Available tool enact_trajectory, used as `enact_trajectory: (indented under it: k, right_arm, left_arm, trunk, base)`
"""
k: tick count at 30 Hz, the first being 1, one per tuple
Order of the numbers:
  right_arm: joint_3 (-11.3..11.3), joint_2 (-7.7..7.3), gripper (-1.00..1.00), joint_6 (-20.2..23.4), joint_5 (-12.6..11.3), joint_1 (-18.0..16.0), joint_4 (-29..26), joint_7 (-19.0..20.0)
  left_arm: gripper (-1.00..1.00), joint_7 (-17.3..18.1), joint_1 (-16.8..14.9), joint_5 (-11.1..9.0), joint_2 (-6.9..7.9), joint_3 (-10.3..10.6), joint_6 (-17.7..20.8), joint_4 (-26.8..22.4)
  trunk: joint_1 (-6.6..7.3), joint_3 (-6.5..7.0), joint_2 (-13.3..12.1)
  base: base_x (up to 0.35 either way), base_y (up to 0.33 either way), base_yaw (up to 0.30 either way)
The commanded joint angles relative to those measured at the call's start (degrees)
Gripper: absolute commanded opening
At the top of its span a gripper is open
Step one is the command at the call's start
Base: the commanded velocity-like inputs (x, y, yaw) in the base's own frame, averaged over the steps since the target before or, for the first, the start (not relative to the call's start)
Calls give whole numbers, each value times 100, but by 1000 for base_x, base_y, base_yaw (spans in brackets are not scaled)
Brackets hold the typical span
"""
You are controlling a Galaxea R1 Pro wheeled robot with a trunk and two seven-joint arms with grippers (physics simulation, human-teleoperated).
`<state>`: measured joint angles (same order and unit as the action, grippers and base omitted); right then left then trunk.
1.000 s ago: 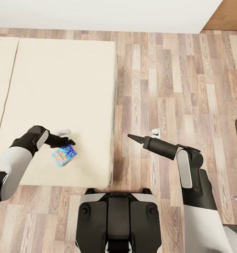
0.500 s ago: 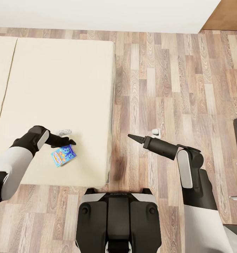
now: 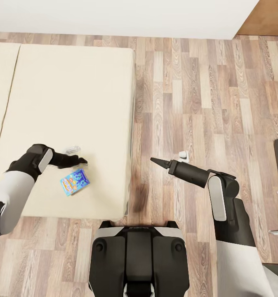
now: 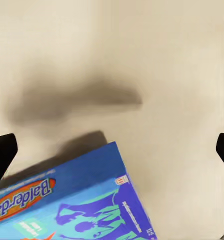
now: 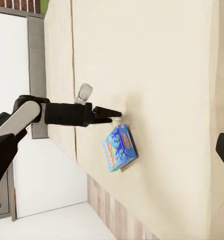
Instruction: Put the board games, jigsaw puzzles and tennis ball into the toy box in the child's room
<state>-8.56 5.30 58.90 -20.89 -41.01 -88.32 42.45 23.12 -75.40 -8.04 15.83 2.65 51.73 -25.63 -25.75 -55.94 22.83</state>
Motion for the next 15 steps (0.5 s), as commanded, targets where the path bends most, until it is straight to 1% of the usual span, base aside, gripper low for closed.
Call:
enact_trajectory:
  k: [1,2,4,7,15]
  right_arm:
    - [-14,7,100,25,33,-4,-1,44]
    - [-14,6,100,25,33,-4,-1,44]
    - [-14,3,100,25,33,-4,-1,44]
    - [-14,-4,100,29,33,-4,-1,44]
    - [-14,-11,100,31,33,-4,-1,48]
  left_arm:
    - [100,22,-1,-46,16,-28,33,-59]
    - [100,91,-1,-47,45,-128,43,-150]
    - [100,186,-1,-48,96,-240,73,-248]
    - [100,266,-1,-49,158,-332,224,-326]
    - [100,331,-1,-54,403,-371,476,-380]
  trunk:
    - [-4,-6,9]
    - [-4,-6,9]
    - [-4,-6,9]
    - [-4,-6,9]
    - [-4,-6,9]
  base:
    - [0,0,0]
    - [0,0,0]
    - [0,0,0]
    - [0,0,0]
    - [0,0,0]
